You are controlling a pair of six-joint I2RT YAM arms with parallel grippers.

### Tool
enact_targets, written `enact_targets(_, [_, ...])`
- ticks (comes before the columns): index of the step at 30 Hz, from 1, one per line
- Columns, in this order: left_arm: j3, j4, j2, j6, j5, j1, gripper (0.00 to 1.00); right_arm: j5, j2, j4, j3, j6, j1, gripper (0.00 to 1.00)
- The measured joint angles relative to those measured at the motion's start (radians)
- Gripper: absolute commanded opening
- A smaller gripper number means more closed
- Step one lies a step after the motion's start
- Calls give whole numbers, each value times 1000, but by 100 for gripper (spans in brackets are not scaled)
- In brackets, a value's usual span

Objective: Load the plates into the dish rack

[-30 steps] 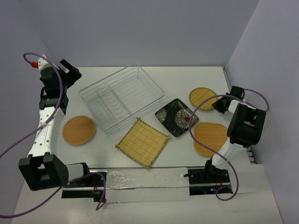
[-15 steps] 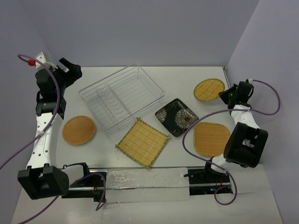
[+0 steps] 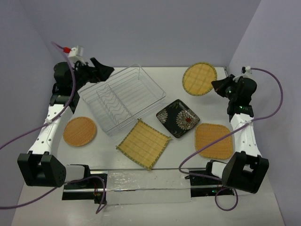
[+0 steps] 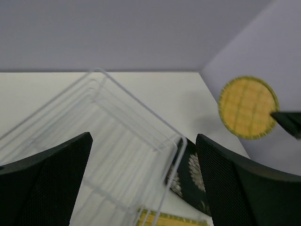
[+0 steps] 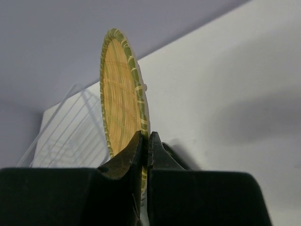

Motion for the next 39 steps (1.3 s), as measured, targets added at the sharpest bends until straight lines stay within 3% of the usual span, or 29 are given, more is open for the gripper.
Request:
enact_targets(8, [172, 45, 232, 11, 252, -221, 99, -165, -56, -9, 44, -36, 245, 0])
enact_targets(17, [233, 42, 329, 57, 383, -350, 95, -318, -50, 39, 48, 5, 357, 0])
enact_targets(21, [246, 37, 350, 68, 422, -364, 80, -384, -50, 103, 48, 47, 373, 0])
enact_targets(26, [248, 20, 364, 83, 453, -365, 34, -419, -50, 132, 48, 67, 379, 0])
enact_targets(28, [248, 22, 364, 88, 465, -365, 7, -421, -50, 137, 48, 68, 379, 0])
enact_targets(31, [248, 21, 363, 62, 479, -366, 0, -431, -45, 132, 51, 37, 379, 0])
enact_targets(32, [248, 18, 360, 58, 473, -366, 0, -436, -39, 133, 54, 24, 379, 6])
enact_targets(34, [248, 7, 354, 58, 464, -364, 0, -445, -27, 136, 62, 9, 381, 39])
enact_targets(39, [250, -58, 309, 153, 365, -367, 0, -462, 25, 111, 115, 4, 382, 87])
